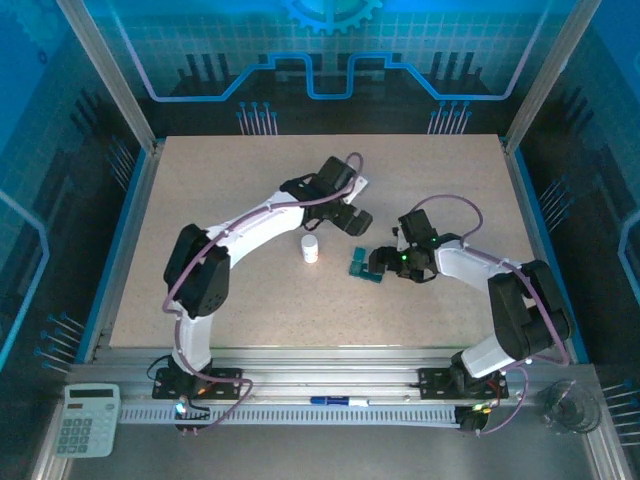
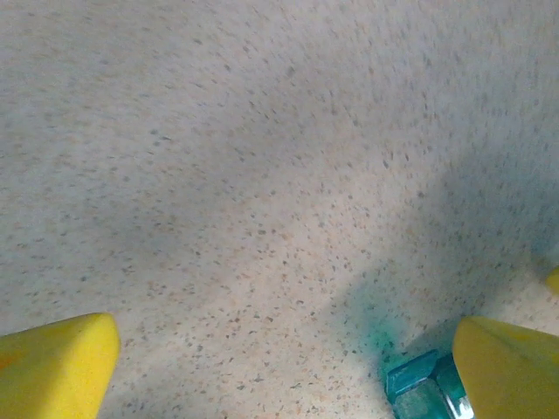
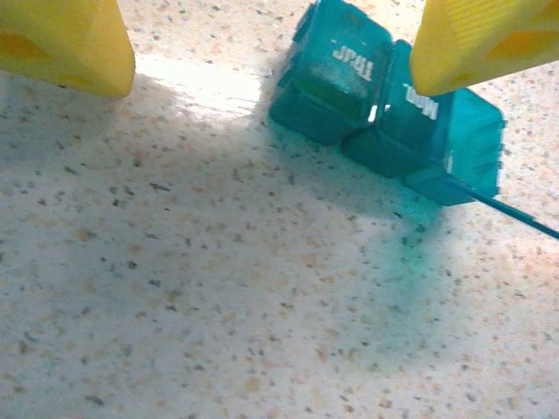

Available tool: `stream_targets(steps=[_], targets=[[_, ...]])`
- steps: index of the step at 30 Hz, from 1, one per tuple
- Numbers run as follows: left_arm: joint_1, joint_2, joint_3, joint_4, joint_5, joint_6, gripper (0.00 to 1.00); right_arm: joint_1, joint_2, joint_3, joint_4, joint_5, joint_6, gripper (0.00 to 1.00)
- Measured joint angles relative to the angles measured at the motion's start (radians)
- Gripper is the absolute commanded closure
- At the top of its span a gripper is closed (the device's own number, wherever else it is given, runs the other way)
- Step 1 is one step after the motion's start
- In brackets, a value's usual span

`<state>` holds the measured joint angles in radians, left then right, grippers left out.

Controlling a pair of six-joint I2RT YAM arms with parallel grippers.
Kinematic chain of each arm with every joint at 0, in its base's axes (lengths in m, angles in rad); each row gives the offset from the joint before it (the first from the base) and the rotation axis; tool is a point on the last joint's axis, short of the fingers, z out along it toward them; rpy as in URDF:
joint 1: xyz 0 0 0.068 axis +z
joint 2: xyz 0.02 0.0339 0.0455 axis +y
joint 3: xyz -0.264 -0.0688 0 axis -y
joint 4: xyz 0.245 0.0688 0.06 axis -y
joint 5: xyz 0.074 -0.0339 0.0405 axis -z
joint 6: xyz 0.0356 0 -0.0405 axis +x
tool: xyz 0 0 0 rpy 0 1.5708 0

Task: Sort the pills into containers

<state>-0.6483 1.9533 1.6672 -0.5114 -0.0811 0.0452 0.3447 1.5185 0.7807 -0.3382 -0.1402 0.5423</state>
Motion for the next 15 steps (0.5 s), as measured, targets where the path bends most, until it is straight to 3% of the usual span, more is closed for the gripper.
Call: stream_targets(steps=[15], targets=[[0.184,-0.13,-0.026,-0.057,0.027,-0.184,0.01,-0.012,-0.048,-0.03,0.001,-0.091,-0.007,0.16]])
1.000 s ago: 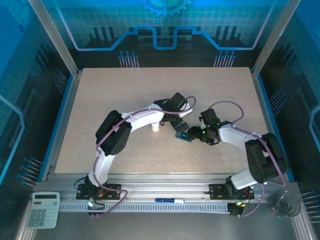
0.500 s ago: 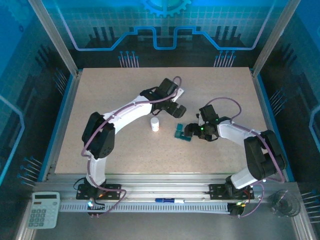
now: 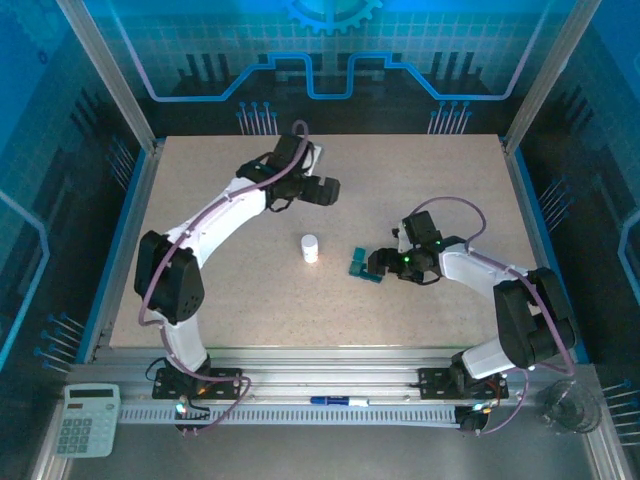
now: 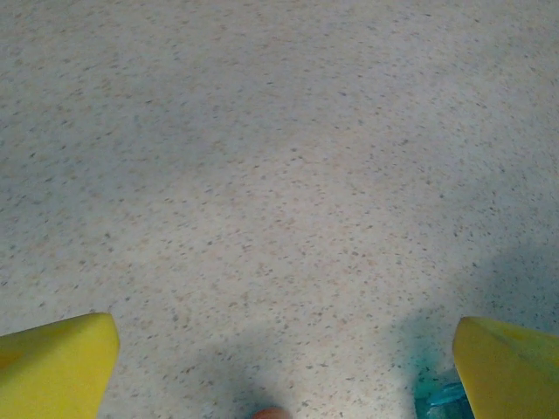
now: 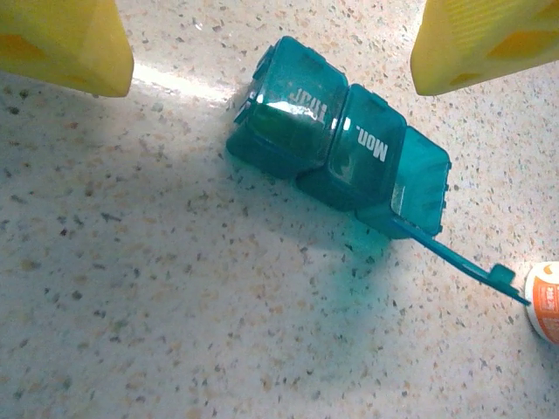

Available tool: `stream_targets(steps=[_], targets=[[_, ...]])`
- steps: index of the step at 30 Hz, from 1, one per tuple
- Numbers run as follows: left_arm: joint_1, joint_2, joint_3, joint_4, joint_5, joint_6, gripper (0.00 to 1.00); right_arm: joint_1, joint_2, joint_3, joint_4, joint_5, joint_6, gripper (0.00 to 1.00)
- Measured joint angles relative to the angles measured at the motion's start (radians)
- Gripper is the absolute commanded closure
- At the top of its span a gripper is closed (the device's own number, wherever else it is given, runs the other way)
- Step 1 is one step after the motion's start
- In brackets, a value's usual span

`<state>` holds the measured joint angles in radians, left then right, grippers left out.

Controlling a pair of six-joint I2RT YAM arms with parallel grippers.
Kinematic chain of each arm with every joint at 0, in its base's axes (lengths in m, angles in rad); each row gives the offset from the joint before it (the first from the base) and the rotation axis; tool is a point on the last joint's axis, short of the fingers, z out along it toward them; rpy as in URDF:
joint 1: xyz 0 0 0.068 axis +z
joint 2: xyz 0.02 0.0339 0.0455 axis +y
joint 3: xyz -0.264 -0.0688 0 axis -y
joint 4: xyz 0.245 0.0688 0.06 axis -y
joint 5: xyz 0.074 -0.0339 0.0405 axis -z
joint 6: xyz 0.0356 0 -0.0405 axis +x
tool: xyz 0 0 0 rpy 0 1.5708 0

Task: Sort the pills into containers

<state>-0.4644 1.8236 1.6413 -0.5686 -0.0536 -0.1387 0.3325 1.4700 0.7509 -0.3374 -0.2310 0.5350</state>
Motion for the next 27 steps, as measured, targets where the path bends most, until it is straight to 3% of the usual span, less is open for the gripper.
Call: stream_targets(steps=[10,19,27], targets=[[0.094,-0.074,-0.037,-0.001,0.048,-0.106,0.01,0.0,0.005,0.004,-0.006,-0.051,0.026,0.16],[0.095,-0.103,-0.205,0.119,0.068,-0.143,0.01,0.023,0.09,0.063,-0.014,-0.054,0.074,0.17],[0.095,-0.105,-0.235,0.207,0.079,-0.145,0.01,0.062,0.165,0.135,-0.039,-0.04,0.102,0.17]])
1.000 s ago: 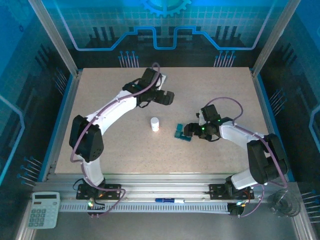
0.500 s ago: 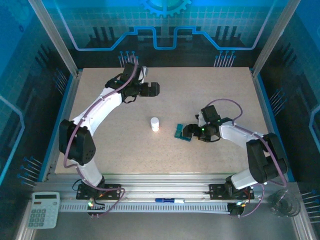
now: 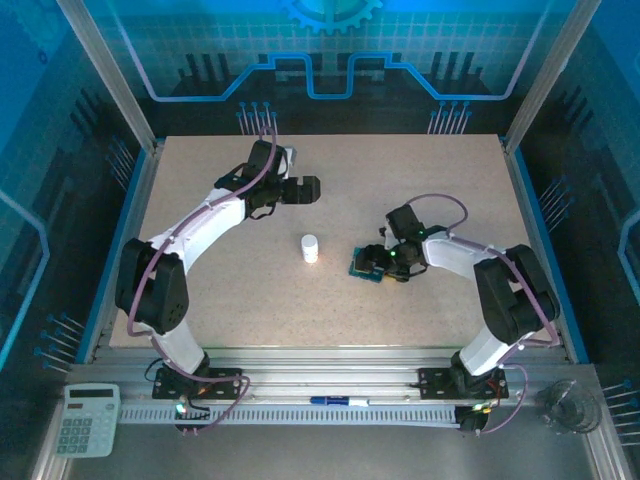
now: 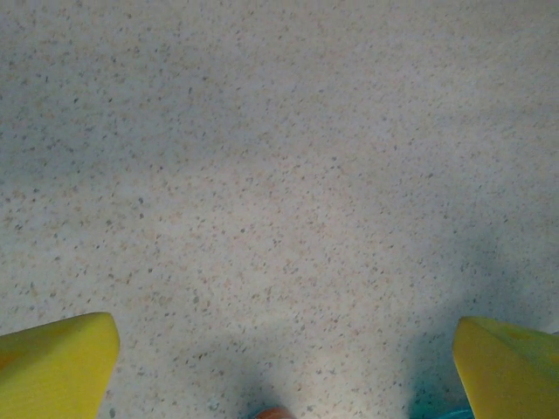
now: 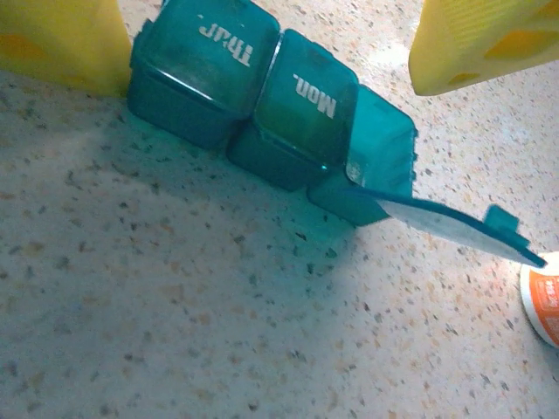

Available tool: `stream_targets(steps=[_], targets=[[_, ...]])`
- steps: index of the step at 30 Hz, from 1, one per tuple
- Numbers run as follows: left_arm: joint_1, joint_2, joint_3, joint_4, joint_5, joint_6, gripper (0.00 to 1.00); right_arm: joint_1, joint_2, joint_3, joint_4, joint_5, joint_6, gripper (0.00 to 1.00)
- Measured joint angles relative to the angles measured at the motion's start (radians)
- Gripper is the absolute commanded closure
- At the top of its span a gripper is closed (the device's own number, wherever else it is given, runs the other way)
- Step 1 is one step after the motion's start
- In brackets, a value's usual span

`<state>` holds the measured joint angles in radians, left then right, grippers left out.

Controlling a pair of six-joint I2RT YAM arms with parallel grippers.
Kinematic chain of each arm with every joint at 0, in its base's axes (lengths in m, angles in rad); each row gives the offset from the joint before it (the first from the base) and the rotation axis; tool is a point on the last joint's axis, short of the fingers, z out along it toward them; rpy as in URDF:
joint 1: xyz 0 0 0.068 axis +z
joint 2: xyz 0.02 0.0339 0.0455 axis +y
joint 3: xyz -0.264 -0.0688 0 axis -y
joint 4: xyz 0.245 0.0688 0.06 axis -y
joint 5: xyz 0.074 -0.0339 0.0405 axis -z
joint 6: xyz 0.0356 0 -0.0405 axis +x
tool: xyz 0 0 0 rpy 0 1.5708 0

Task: Sort the pills into containers

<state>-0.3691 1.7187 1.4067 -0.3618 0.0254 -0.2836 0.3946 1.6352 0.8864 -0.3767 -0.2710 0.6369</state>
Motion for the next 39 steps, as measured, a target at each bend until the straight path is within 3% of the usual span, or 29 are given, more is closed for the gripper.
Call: stream_targets(steps=[14,22,30,39], targets=[[0.0,0.0,-0.049,0.106,0.067,-0.037,0.01,0.008,0.057,0.108,-0.042,0.01,0.0,0.18],[0.031,-0.01,-0.111,0.169,0.102,-0.096,0.01,0.014,-0.003,0.136,-0.107,0.062,-0.022,0.17],[0.168,-0.104,-0.282,0.299,0.173,-0.249,0.01,0.072,-0.008,0.365,-0.185,0.119,-0.134,0.17],[0.297,-0.143,-0.362,0.346,0.238,-0.321,0.01,0.227,0.231,0.725,-0.301,0.211,-0.289,0.17]])
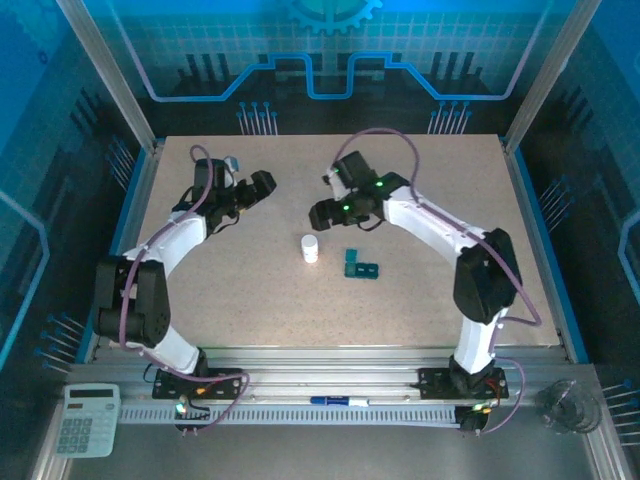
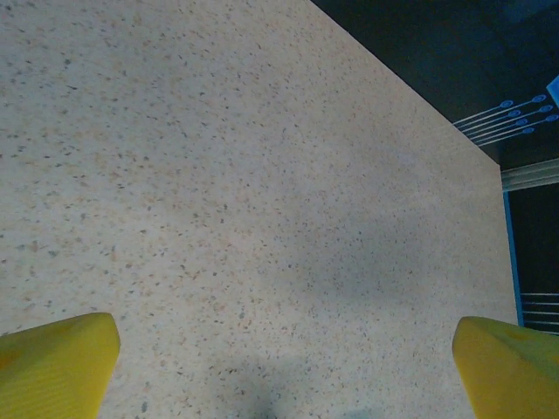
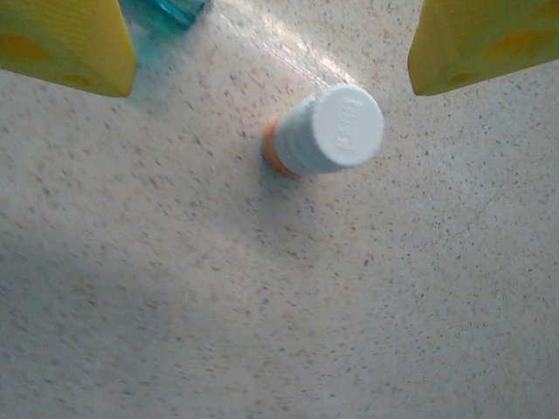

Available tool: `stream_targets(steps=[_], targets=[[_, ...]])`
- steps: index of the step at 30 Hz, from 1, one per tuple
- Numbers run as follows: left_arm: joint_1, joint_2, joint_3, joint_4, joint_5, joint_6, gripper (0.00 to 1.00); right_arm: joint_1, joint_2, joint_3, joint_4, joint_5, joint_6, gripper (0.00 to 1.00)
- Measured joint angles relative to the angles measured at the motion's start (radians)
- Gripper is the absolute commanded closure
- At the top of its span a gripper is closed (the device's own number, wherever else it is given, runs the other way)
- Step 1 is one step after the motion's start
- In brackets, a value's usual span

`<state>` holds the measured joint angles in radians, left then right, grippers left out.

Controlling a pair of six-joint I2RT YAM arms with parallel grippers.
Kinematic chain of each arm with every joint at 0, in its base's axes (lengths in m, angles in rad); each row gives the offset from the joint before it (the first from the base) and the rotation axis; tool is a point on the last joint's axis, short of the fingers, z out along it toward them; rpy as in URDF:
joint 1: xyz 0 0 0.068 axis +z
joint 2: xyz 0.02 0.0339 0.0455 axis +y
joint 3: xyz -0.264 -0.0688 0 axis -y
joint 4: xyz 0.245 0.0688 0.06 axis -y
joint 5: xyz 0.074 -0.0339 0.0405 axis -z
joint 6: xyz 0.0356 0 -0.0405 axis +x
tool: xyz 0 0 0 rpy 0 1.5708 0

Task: Sort the pills into containers

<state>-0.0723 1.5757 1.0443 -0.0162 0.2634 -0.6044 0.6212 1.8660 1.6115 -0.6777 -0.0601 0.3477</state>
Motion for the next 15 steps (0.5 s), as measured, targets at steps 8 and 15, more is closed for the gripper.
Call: stream_targets(steps=[8,15], targets=[[0.044,-0.035,-0.014,-0.001,0.023,0.003,0.01,0.106,0.203,0.233,-0.141,0.091,-0.083,0.16],[0.045,-0.035,-0.014,-0.005,0.03,0.012,0.01,0.117,0.241,0.248,-0.208,0.113,-0.102,0.19]])
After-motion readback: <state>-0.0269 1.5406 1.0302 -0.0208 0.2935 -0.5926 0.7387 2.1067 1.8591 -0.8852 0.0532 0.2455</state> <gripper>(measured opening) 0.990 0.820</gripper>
